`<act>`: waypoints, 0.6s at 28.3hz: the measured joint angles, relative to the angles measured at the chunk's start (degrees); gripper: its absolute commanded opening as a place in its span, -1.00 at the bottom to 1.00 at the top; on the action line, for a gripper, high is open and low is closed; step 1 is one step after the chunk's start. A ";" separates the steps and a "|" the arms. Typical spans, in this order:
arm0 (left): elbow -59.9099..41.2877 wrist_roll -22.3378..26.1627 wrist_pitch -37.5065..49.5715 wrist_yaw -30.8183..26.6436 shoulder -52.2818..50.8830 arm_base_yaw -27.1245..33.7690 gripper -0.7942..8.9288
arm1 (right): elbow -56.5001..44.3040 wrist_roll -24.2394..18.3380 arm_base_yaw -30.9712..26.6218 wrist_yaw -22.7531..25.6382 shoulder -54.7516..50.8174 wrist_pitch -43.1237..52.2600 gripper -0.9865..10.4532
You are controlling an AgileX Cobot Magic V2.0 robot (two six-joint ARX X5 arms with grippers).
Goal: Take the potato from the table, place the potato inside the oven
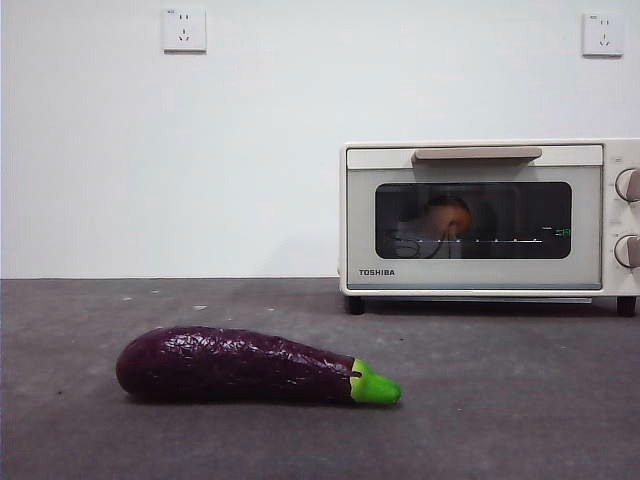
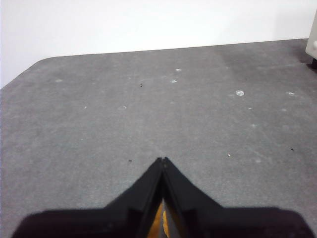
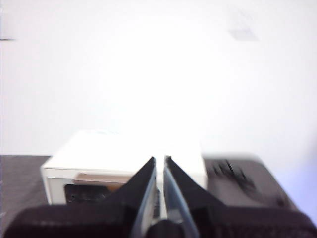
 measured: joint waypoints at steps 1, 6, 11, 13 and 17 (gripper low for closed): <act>0.00 0.00 -0.02 0.00 0.00 0.00 -0.84 | -2.86 -1.88 -0.59 -2.58 -0.85 3.34 -0.77; 0.00 0.00 0.00 0.00 0.00 0.00 -0.84 | -17.29 -5.90 -3.34 -11.26 -1.64 17.31 -0.77; 0.00 0.00 0.02 0.02 0.00 0.00 -0.84 | -31.10 -6.45 -5.14 -15.85 -1.75 30.56 -0.77; 0.00 0.00 0.02 0.02 0.04 0.00 -0.84 | -35.56 -6.36 -5.53 -15.23 -2.64 34.29 -0.77; 0.00 0.00 0.02 0.02 0.15 0.00 -0.84 | -42.93 -4.98 -6.99 -9.57 -6.05 36.96 -0.77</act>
